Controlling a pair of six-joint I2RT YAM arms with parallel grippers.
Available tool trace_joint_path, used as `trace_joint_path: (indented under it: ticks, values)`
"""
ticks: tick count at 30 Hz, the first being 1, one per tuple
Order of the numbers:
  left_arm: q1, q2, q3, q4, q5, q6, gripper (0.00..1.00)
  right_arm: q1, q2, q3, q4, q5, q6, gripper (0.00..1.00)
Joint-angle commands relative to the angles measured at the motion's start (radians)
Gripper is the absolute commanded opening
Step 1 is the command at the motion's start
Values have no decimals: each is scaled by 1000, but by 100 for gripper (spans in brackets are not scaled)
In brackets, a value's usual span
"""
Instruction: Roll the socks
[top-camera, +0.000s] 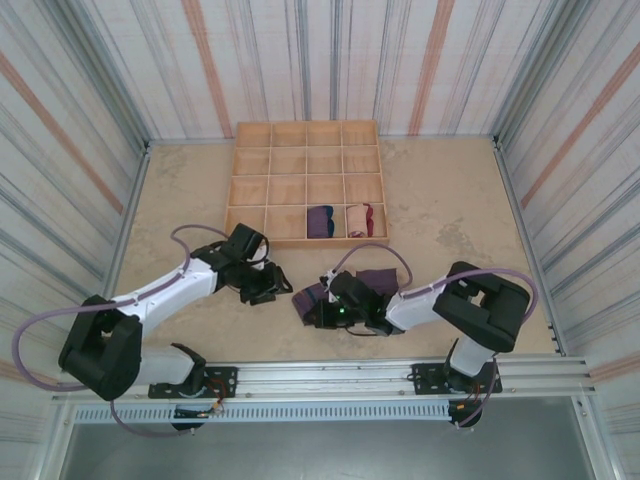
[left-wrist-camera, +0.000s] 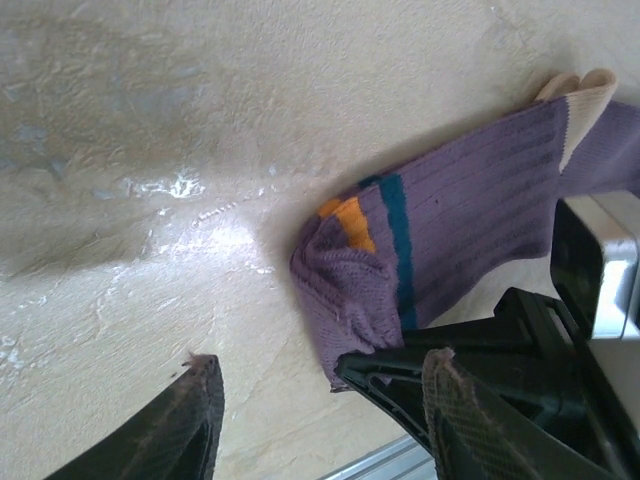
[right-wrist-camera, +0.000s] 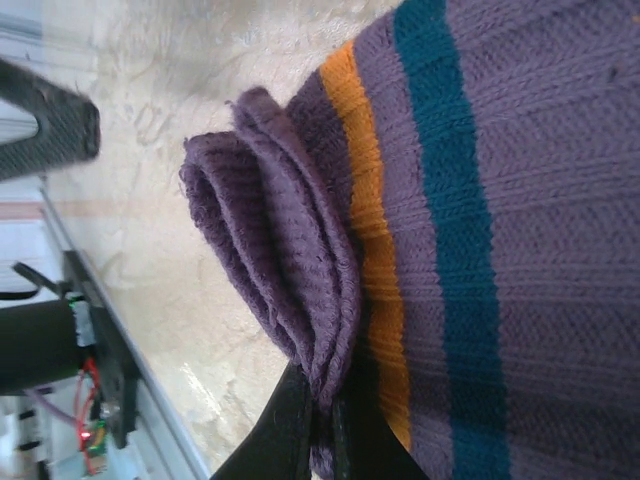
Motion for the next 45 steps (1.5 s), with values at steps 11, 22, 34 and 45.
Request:
trace_joint_path:
  ticks: [11,22,34,45]
  values:
    - [-104,-35,-126,187,-135,-91,38,-76,96,-103,47,-92,279,0]
    - [-142,47,-140,333,-147,-102,34,-127,106,-101,23,-139,314,0]
    - [-184,161,-119,364,-191,-144,31,-131,161,-118,112,-139,356,0]
    - [-186,242,-81,349,-226,-145,25,-144,141,-130,112,-140,351,0]
